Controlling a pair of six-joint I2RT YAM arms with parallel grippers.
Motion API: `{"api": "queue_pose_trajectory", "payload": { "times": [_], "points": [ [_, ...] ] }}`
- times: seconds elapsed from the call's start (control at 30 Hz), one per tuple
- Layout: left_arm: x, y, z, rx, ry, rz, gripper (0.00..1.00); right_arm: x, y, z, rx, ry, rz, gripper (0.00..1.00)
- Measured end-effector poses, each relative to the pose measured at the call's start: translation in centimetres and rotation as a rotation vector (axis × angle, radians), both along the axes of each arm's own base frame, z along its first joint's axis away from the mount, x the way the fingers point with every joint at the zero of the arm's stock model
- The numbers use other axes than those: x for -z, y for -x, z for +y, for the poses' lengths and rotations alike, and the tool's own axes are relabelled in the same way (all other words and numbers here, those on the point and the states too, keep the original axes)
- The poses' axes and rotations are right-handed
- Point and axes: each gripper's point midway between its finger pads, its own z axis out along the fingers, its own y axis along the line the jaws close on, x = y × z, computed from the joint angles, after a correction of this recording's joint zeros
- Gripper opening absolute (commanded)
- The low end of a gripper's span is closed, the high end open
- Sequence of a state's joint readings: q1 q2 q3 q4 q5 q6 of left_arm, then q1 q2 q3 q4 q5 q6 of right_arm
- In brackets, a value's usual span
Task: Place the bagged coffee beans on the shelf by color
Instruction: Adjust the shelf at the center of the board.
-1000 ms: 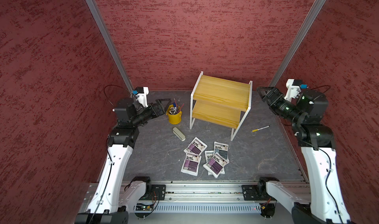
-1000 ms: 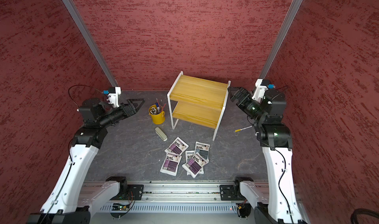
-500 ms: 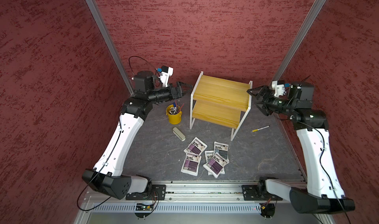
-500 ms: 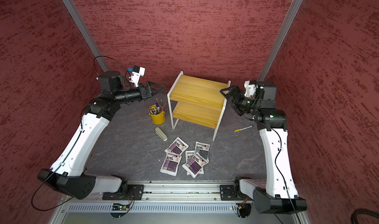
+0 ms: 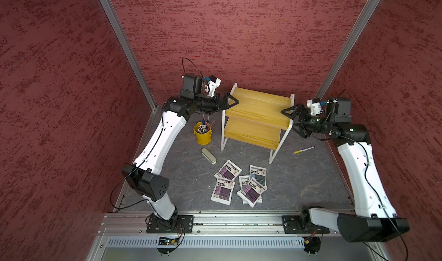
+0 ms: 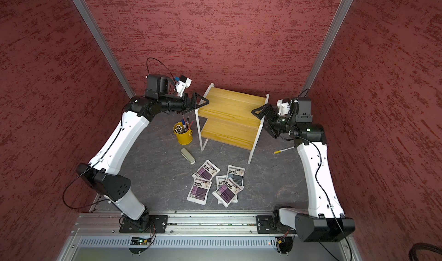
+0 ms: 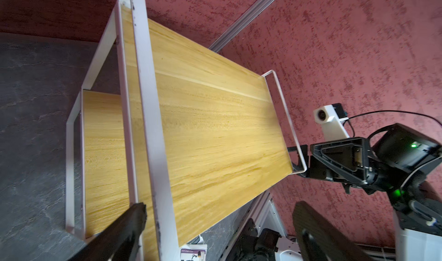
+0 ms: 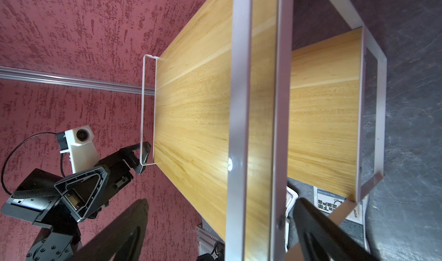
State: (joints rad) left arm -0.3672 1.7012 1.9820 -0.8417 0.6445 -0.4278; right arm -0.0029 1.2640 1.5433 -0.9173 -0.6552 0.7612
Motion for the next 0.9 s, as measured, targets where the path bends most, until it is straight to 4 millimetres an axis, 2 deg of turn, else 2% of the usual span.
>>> {"api": "queue_pose_trajectory", "payload": {
  "times": [0.2, 0.37, 0.63, 0.9],
  "points": [
    [1.2, -0.5, 0.2, -0.020, -0.065, 0.013, 1.00, 1.1, -0.4, 0.3, -0.013, 0.005, 0.025, 0.99],
    [2.3, -0.8, -0.9, -0.002, -0.103, 0.033, 1.00, 1.8, -0.8, 0.8, -0.036, 0.006, 0.040, 0.99],
    [4.0, -0.2, -2.4, 0.040, -0.138, 0.078, 1.00, 2.9, -1.4, 1.7, -0.073, 0.010, 0.068, 0.98],
    [4.1, 1.6, -1.3, 0.017, -0.115, 0.065, 1.00, 1.7, -1.7, 3.2, -0.137, 0.027, 0.041, 0.98]
  ]
}}
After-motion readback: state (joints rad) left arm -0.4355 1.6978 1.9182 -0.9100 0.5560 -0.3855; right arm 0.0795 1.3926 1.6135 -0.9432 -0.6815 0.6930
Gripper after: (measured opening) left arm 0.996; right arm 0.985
